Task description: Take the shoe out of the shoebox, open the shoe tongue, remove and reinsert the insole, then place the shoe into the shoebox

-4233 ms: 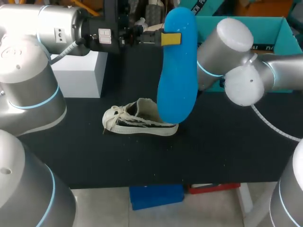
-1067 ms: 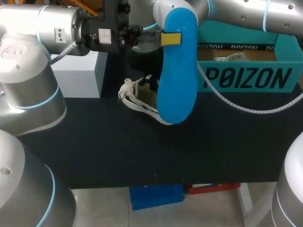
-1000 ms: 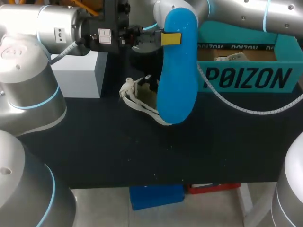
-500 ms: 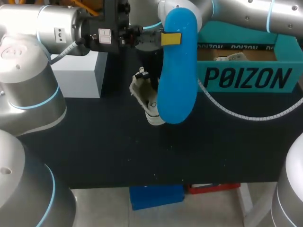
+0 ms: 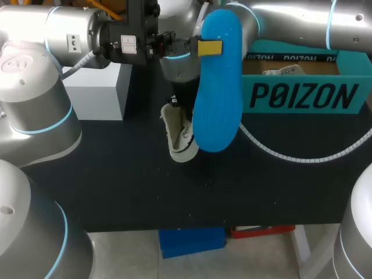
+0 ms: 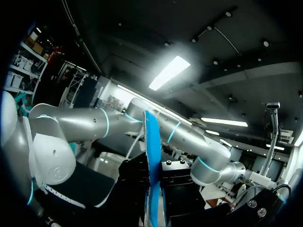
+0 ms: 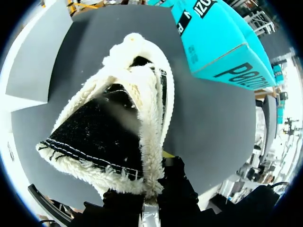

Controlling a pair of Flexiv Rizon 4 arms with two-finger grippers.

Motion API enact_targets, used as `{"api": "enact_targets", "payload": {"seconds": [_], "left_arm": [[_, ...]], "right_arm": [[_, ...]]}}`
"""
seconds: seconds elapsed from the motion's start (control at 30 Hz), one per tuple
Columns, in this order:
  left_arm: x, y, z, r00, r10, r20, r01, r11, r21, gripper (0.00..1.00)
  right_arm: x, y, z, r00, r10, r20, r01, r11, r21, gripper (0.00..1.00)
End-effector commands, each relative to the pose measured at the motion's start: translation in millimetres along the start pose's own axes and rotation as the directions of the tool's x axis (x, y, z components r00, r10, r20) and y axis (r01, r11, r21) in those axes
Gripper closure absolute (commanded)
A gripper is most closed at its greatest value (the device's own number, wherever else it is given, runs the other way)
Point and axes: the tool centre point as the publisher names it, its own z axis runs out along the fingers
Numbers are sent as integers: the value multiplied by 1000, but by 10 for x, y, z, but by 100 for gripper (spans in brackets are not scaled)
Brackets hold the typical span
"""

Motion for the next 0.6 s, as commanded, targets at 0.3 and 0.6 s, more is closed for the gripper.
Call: {"api": "enact_targets", "payload": {"seconds": [0.3, 0.6], "left_arm": [[6, 7, 10, 1000, -1, 4, 1, 1000, 0, 100], [6, 7, 10, 1000, -1, 4, 1, 1000, 0, 100]], "right_arm": [[87, -61, 265, 999, -47, -4, 46, 998, -30, 100], [111, -114, 354, 994, -107, -35, 104, 991, -83, 33]]}}
